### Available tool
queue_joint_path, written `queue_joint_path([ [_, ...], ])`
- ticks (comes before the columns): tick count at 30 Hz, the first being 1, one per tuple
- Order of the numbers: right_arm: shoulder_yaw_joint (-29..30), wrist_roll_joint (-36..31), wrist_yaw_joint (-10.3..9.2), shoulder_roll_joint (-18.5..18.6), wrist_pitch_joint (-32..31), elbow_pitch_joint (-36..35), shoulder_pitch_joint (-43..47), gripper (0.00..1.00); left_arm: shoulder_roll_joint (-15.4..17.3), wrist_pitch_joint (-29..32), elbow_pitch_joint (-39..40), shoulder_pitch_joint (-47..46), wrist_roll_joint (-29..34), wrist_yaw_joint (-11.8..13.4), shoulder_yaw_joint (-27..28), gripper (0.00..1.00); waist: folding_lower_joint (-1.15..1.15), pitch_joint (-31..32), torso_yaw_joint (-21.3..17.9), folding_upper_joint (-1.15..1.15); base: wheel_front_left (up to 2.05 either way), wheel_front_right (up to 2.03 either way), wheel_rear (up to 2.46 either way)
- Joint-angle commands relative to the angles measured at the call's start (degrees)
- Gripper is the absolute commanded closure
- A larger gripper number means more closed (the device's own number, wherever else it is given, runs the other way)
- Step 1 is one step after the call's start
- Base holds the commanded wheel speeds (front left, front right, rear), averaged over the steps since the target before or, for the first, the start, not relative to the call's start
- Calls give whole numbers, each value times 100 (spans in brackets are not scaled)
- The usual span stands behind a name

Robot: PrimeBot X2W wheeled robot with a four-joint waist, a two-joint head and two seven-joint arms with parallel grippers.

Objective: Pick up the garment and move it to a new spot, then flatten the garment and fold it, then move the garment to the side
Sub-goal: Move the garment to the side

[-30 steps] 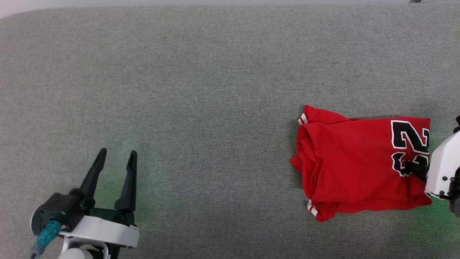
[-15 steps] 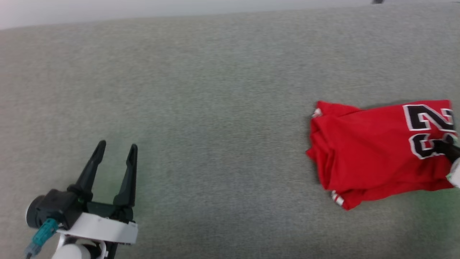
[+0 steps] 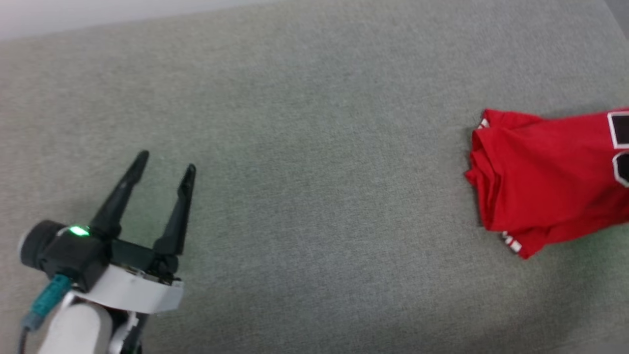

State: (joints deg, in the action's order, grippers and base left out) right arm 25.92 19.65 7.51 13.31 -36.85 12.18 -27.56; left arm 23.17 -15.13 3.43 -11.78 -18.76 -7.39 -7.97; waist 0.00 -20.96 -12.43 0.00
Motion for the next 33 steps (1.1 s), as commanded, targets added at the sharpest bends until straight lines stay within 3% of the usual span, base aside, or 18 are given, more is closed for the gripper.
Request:
queue_joint_path([
  [1, -6, -79, -4, -33, 60, 27, -102, 100, 44, 4, 23, -74, -25, -14, 12, 0, 0, -249, -197, 0, 0, 0, 0],
  [12, -32, -1169, -5, 483, 997, 1479, -1418, 100, 678, 29, 548, -347, -71, -14, 232, 0, 0, -923, -200, 0, 0, 0, 0],
  [21, 40, -1462, -5, 539, 1727, 2759, -1903, 100, 865, 129, 868, -333, -10, 25, 275, 0, 0, -1125, -230, 0, 0, 0, 0],
  [29, 23, -1580, -5, 632, 2309, 3489, -2208, 100, 902, 171, 996, -325, -11, 83, 286, 0, 0, -1110, -228, 0, 0, 0, 0],
  [30, -15, -1599, -5, 665, 2371, 3550, -2245, 68, 894, 167, 987, -325, -12, 93, 284, 0, 0, -1090, -223, 0, 0, 0, 0],
  [31, -49, -1620, -5, 707, 2442, 3605, -2275, 52, 879, 158, 961, -323, -10, 118, 283, 0, 0, -1058, -213, 0, 0, 0, 0],
  [32, -70, -1615, -5, 756, 2480, 3674, -2285, 0, 855, 146, 927, -325, -10, 139, 276, 0, 0, -1017, -196, 0, 0, 0, 0],
  [33, -101, -1620, -5, 790, 2492, 3742, -2291, 0, 829, 138, 881, -324, -8, 146, 261, 0, 0, -966, -174, 0, 0, 0, 0],
])
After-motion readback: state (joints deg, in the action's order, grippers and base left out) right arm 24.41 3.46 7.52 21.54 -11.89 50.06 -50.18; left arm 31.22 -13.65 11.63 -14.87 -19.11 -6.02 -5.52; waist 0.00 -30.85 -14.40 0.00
